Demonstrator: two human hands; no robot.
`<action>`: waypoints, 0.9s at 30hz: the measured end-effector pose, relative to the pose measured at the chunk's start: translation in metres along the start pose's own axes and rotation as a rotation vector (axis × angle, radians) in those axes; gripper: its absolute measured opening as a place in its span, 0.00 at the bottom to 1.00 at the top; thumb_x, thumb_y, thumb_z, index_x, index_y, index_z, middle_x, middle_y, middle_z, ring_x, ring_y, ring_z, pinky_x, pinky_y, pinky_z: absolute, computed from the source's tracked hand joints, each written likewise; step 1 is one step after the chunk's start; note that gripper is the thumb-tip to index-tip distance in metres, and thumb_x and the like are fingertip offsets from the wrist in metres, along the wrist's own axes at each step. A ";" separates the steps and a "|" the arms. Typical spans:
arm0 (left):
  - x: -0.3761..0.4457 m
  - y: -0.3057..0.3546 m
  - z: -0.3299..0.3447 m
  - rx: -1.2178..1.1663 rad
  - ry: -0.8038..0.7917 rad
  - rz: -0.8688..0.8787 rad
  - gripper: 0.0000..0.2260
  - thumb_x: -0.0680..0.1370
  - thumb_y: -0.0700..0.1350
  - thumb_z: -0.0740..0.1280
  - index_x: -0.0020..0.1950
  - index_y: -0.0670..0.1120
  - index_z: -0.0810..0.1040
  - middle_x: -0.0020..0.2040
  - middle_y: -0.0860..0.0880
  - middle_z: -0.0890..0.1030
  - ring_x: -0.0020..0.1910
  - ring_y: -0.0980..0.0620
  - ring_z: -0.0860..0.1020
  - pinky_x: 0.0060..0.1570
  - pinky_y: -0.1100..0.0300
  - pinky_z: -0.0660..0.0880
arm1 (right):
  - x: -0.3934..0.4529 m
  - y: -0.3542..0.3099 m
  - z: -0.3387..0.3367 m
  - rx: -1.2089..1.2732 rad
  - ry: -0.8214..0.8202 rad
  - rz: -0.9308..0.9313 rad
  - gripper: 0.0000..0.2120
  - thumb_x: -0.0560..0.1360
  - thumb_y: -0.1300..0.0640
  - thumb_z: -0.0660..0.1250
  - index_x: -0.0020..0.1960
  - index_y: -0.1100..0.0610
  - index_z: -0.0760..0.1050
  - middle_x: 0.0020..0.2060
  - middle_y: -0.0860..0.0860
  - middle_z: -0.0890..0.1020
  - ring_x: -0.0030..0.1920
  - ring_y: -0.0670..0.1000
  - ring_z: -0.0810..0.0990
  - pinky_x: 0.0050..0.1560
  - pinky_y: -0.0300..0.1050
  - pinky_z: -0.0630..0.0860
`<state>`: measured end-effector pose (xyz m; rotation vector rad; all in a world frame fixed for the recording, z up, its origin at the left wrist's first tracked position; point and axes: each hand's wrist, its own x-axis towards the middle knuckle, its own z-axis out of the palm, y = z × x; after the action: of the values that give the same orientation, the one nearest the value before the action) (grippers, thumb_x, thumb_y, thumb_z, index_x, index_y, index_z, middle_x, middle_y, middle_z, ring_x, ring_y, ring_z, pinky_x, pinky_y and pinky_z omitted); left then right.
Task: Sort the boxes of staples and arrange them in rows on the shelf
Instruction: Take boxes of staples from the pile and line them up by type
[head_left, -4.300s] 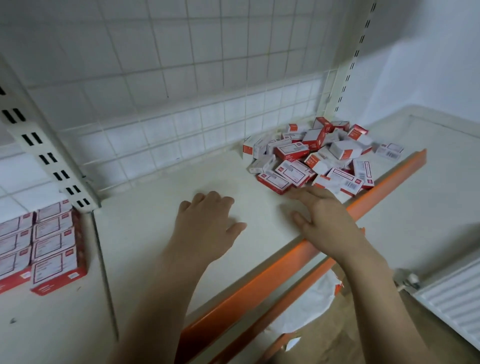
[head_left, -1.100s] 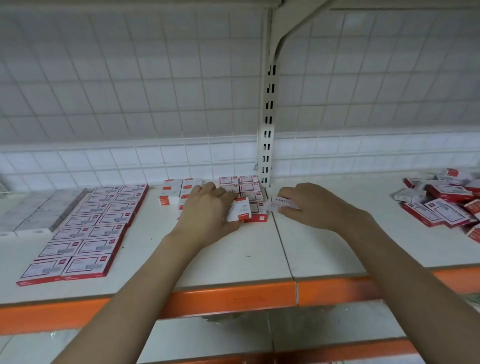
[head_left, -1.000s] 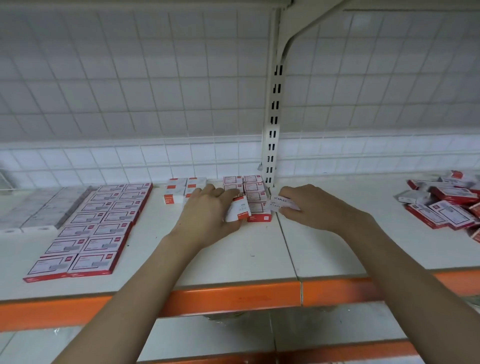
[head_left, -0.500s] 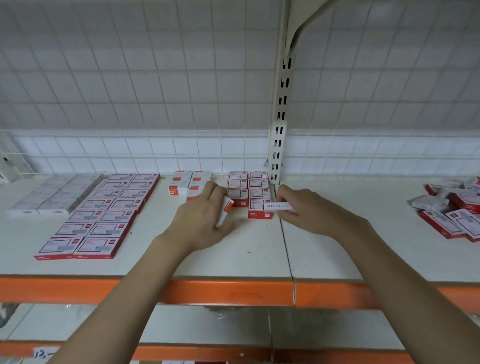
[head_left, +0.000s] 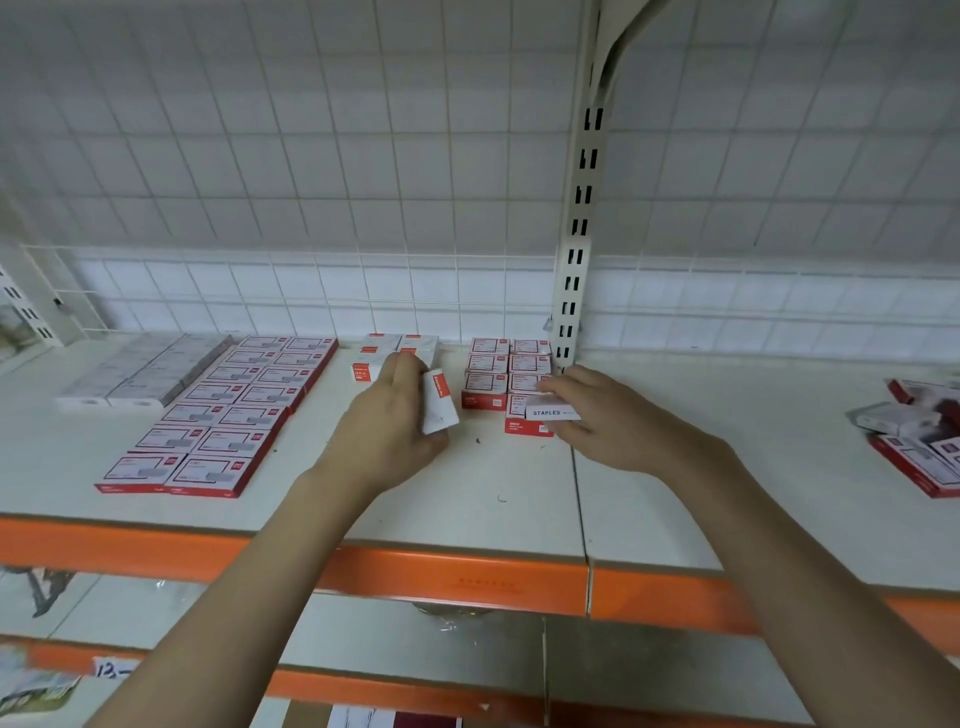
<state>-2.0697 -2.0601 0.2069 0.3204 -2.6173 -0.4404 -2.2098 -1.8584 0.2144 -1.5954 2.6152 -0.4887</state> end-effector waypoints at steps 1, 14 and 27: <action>0.000 0.000 -0.002 0.002 0.027 -0.018 0.18 0.69 0.42 0.71 0.52 0.39 0.67 0.49 0.44 0.71 0.42 0.39 0.74 0.36 0.50 0.72 | 0.002 -0.002 0.000 0.005 0.000 0.001 0.24 0.79 0.50 0.59 0.72 0.56 0.61 0.66 0.47 0.66 0.64 0.45 0.65 0.58 0.34 0.62; 0.014 -0.058 -0.019 -0.003 0.004 -0.077 0.21 0.72 0.52 0.70 0.58 0.43 0.69 0.52 0.50 0.69 0.45 0.48 0.73 0.39 0.59 0.64 | 0.049 -0.030 0.029 0.036 0.104 -0.022 0.24 0.75 0.55 0.67 0.68 0.55 0.66 0.60 0.50 0.66 0.62 0.47 0.62 0.66 0.43 0.60; 0.029 -0.150 -0.053 0.096 -0.261 0.145 0.19 0.73 0.47 0.70 0.61 0.43 0.71 0.55 0.47 0.71 0.51 0.43 0.75 0.46 0.55 0.71 | 0.100 -0.104 0.051 0.182 0.166 0.117 0.24 0.72 0.55 0.71 0.66 0.49 0.68 0.58 0.41 0.72 0.57 0.43 0.69 0.51 0.33 0.65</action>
<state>-2.0474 -2.2205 0.2097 0.1079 -2.8984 -0.3267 -2.1571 -2.0018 0.2088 -1.3947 2.6683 -0.8574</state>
